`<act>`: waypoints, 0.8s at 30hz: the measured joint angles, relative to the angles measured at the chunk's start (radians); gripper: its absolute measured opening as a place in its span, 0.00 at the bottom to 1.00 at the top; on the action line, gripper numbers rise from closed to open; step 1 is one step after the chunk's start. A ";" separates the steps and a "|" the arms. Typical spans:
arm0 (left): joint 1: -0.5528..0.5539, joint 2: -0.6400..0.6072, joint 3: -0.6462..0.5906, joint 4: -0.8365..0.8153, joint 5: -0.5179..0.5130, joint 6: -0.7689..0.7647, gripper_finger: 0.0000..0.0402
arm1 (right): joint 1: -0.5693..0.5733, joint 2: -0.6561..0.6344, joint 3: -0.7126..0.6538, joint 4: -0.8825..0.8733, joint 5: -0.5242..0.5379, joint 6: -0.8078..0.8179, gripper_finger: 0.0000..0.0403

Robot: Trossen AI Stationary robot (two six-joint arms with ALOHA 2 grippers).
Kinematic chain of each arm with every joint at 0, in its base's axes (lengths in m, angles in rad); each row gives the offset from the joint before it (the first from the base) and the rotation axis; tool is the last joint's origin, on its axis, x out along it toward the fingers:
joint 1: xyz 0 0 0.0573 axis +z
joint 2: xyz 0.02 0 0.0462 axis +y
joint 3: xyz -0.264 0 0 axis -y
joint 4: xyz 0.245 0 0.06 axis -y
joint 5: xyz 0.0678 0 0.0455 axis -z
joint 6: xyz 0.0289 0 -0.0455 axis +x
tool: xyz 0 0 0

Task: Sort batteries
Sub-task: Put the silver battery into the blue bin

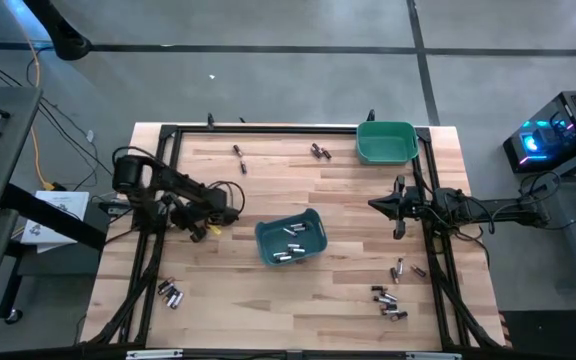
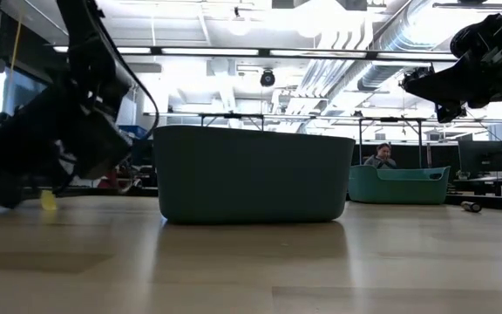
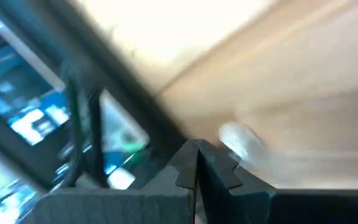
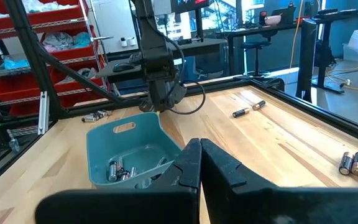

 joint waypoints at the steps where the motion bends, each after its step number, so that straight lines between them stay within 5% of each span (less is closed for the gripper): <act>1: 0.000 -0.013 0.001 0.020 -0.004 -0.009 0.00 | 0.000 0.000 0.000 0.000 0.000 0.000 0.00; 16: -0.073 -0.271 0.111 -0.053 -0.051 -0.123 0.00 | 0.000 0.000 0.000 0.000 0.000 0.000 0.00; 24: -0.154 -0.428 0.117 -0.101 0.110 0.104 0.07 | 0.000 0.000 0.000 0.000 0.000 0.000 0.00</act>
